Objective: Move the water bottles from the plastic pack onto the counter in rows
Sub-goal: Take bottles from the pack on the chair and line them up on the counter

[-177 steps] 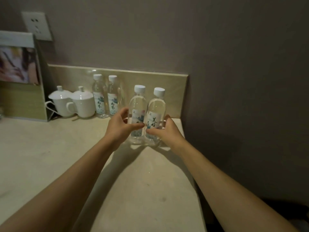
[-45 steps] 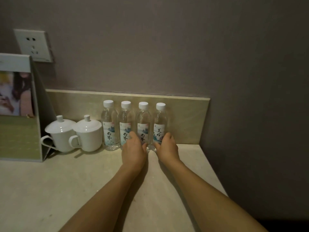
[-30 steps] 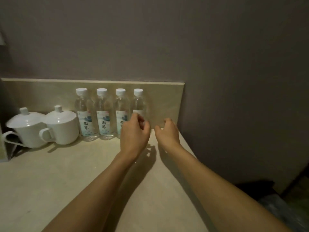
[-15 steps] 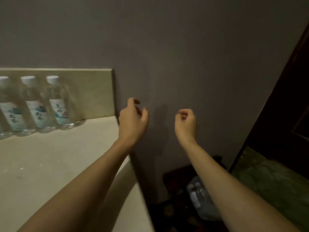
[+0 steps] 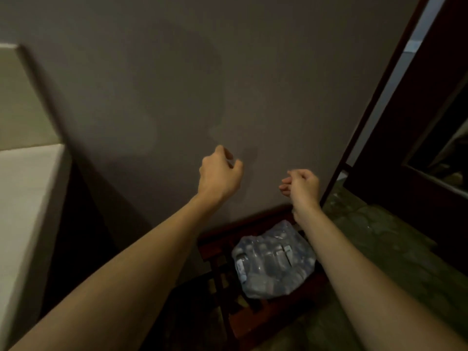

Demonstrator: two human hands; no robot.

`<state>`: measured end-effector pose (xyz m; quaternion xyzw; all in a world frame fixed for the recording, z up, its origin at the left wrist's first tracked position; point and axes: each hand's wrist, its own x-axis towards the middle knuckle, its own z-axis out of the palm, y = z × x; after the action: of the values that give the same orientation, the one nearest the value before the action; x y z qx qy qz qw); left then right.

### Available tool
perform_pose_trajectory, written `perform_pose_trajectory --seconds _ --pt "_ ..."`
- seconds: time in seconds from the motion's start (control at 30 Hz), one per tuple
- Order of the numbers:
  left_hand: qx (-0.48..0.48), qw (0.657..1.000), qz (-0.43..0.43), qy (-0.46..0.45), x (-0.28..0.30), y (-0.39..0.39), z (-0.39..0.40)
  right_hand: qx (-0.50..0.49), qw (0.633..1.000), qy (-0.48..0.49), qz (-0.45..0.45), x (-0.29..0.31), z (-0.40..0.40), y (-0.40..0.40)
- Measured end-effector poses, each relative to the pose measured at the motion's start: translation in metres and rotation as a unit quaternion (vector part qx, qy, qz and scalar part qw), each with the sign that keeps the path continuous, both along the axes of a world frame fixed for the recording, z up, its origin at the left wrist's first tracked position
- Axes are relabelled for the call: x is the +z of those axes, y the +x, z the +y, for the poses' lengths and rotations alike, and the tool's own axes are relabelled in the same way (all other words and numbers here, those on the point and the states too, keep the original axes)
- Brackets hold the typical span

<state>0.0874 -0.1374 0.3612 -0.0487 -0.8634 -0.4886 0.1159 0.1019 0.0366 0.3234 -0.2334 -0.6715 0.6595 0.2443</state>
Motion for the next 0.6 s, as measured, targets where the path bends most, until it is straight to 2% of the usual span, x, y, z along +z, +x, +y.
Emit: perform_pose_trajectory --seconds 0.3,0.6 --pt "-0.040 0.982 -0.166 -0.078 -0.137 -0.085 0.076 0.043 0.981 -0.009 -0.190 -0.134 0.081 -0.047" --pt "-0.048 0.927 -0.358 -0.102 -0.289 -0.126 0.098 0.132 0.913 0.005 -0.386 -0.253 0.111 -0.103"
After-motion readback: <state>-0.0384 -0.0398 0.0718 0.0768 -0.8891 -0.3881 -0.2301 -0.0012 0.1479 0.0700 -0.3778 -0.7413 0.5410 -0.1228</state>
